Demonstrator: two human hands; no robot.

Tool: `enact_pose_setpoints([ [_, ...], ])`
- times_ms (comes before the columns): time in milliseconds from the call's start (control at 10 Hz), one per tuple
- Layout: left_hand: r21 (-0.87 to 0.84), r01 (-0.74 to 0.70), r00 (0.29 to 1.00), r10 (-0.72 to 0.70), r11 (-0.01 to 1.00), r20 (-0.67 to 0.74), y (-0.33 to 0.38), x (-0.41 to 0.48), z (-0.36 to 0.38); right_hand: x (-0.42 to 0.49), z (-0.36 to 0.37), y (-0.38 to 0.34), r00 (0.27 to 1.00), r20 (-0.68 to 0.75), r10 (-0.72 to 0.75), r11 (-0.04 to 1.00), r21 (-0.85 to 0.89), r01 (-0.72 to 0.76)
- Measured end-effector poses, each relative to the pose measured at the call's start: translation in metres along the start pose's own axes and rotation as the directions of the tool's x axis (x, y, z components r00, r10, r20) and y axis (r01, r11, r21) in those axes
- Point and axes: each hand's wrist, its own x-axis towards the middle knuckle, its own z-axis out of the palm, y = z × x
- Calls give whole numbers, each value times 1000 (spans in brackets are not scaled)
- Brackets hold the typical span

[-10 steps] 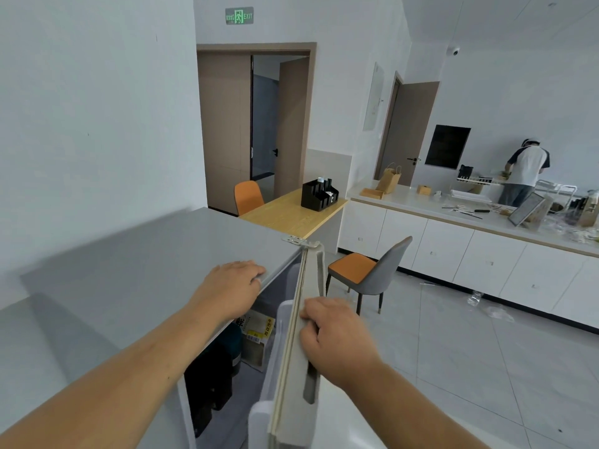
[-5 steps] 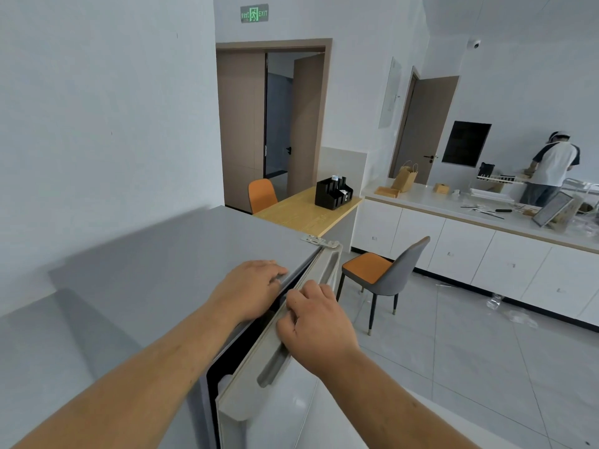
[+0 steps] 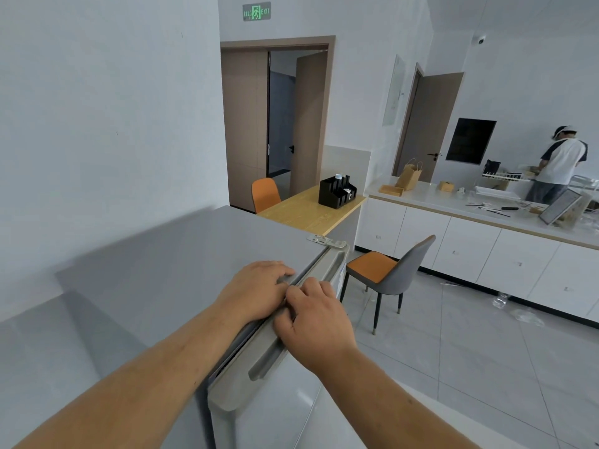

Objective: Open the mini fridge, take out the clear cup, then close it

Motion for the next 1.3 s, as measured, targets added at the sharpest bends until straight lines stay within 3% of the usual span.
enact_pose_setpoints([
  [200,-2,-38,998,38,999,55,-4,3,-5,2,2,-2,1000,25,-12,1000,-13,12],
  [400,38,-67,997,69,997,-43,-1,2,-2,-1,9,-1,996,73,45,998,49,-49],
  [700,104,30,998,-23,994,-65,-1,6,0,6,10,5,956,270,112,990,55,-131],
  [1100,59,25,990,-16,998,-141,4,-4,-3,13,-9,7,948,308,79,996,-64,-62],
  [1300,53,66,993,-60,996,-103,18,-14,-7,11,-32,29,965,248,83,990,-135,-50],
])
